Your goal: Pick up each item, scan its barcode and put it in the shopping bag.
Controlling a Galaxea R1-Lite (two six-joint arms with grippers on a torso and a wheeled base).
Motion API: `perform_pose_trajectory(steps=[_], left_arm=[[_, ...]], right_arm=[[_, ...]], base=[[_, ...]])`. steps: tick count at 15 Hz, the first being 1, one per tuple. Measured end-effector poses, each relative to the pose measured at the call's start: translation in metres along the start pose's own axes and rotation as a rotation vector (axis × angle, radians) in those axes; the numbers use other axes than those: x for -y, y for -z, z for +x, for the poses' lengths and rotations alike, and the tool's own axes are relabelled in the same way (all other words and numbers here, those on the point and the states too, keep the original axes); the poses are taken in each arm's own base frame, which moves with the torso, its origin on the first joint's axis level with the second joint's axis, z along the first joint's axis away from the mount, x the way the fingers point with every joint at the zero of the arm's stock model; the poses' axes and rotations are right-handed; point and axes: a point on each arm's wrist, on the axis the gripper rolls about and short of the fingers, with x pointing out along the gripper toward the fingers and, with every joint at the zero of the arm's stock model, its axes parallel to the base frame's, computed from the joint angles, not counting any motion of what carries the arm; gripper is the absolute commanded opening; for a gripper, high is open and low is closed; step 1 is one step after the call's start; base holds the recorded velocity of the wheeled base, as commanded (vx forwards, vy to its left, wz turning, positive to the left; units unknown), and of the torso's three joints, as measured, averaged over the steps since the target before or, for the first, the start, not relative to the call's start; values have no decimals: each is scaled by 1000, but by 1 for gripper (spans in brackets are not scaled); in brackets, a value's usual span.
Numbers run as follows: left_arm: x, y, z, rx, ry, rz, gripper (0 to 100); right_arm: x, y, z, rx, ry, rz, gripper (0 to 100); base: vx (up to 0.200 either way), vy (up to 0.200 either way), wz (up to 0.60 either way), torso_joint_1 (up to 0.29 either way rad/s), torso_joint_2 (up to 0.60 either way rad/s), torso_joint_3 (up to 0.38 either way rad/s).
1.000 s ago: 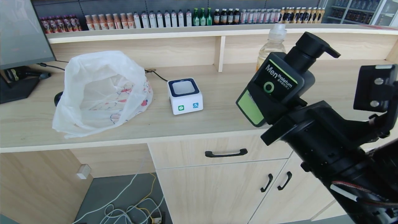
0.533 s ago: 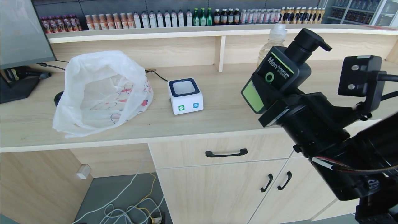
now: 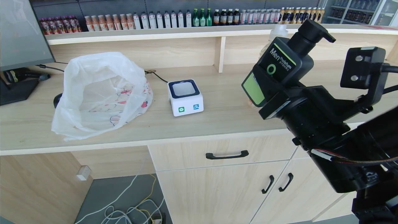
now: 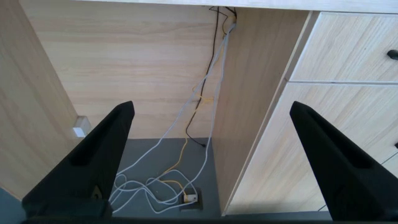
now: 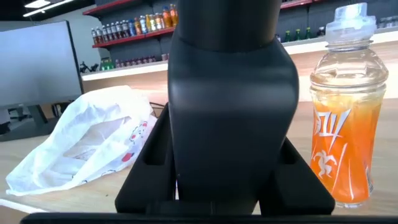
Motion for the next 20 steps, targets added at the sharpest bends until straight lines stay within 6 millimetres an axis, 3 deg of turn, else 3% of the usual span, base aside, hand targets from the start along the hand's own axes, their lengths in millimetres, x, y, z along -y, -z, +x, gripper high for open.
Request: perform_pose_trajectory(steps=[3,20], left_arm=[[0,0,0,0,0,-2,100],[0,0,0,0,0,0,100]], right_arm=[[-1,3,1,-9,-7,-2,0],[-5,3,6,5,-47,44,0]], base=[[0,200,0,9,1,2],[0,0,0,0,0,0]])
